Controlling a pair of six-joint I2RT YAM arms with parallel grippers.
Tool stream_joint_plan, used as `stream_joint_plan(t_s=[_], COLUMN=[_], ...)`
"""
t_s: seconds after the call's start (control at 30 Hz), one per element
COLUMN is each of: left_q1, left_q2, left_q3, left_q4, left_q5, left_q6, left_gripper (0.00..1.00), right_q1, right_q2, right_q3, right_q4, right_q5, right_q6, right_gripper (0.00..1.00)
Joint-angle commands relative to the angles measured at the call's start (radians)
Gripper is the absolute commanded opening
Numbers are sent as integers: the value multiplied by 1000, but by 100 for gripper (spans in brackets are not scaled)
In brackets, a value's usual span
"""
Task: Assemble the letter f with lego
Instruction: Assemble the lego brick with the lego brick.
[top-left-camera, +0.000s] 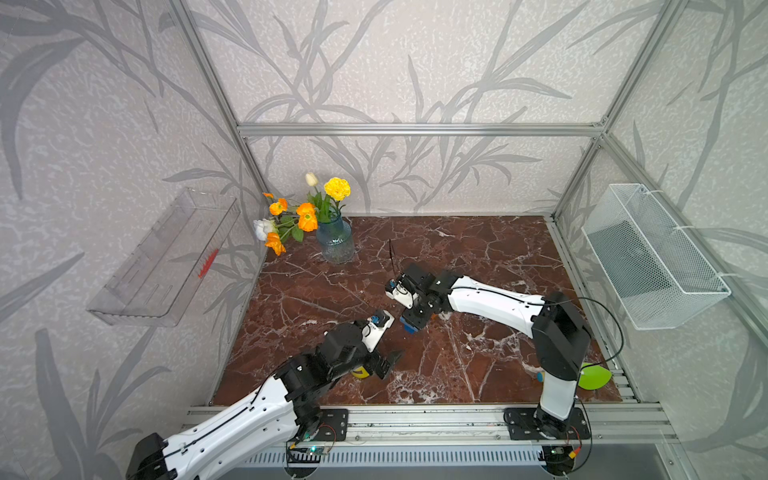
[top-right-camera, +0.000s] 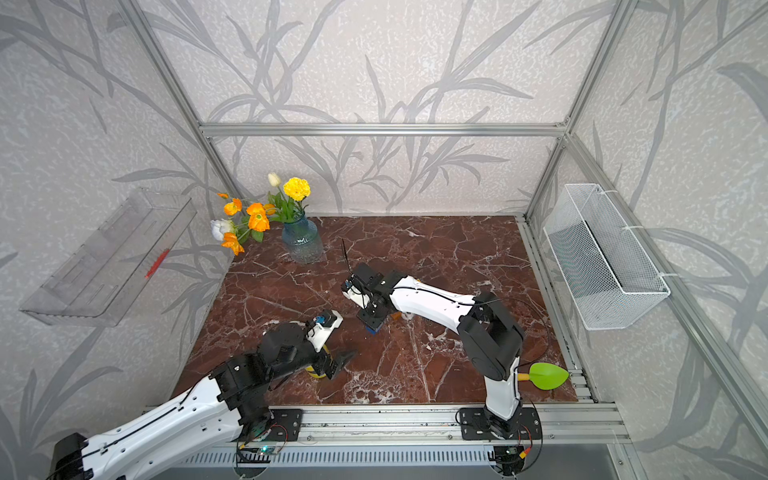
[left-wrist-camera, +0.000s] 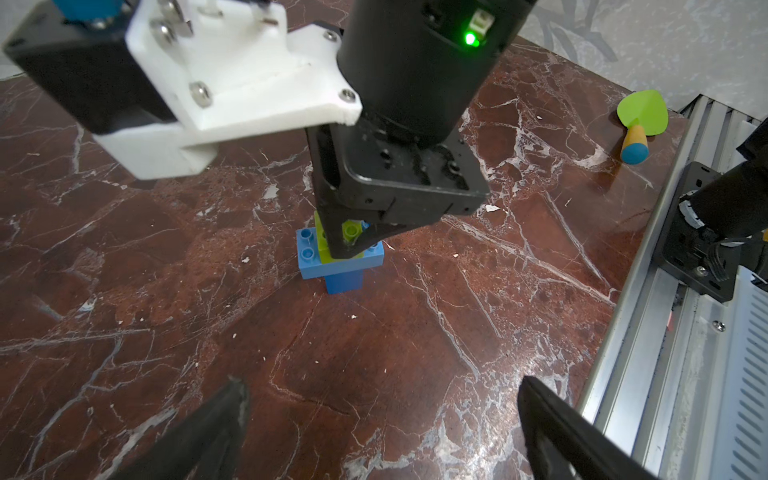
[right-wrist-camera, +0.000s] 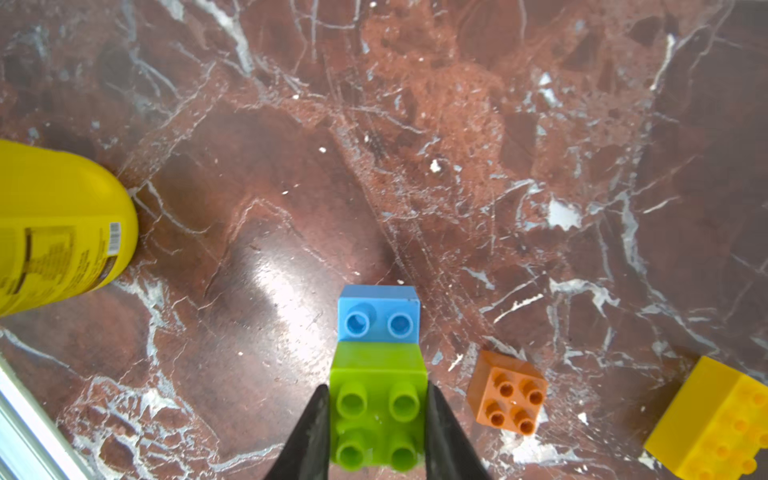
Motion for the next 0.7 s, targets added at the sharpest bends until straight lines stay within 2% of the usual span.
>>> stream_joint_plan(t_s=[0.0, 0.17, 0.43, 0.53, 0.67], left_q1=[-1, 5, 47, 104, 205], left_q2=[-1, 46, 154, 188, 226], left_q3=[26, 59, 125, 141, 117], left_q4=[55, 63, 105, 142, 238], left_q5=[-23, -101, -110, -47, 107], left_q6=[-11, -14, 10, 7, -7], left_gripper=[99, 99, 99, 99, 99], right_q1=[-36, -72, -130, -154, -184], right_q2=[58, 59, 83, 98, 125], right_q3=[18, 80, 139, 161, 193], right_q4=[-68, -91, -109, -111, -123], right_q5=[47, 48, 30, 16, 2], right_q6=[-22, -42, -72, -81, -98], right_gripper=[25, 25, 25, 25, 25])
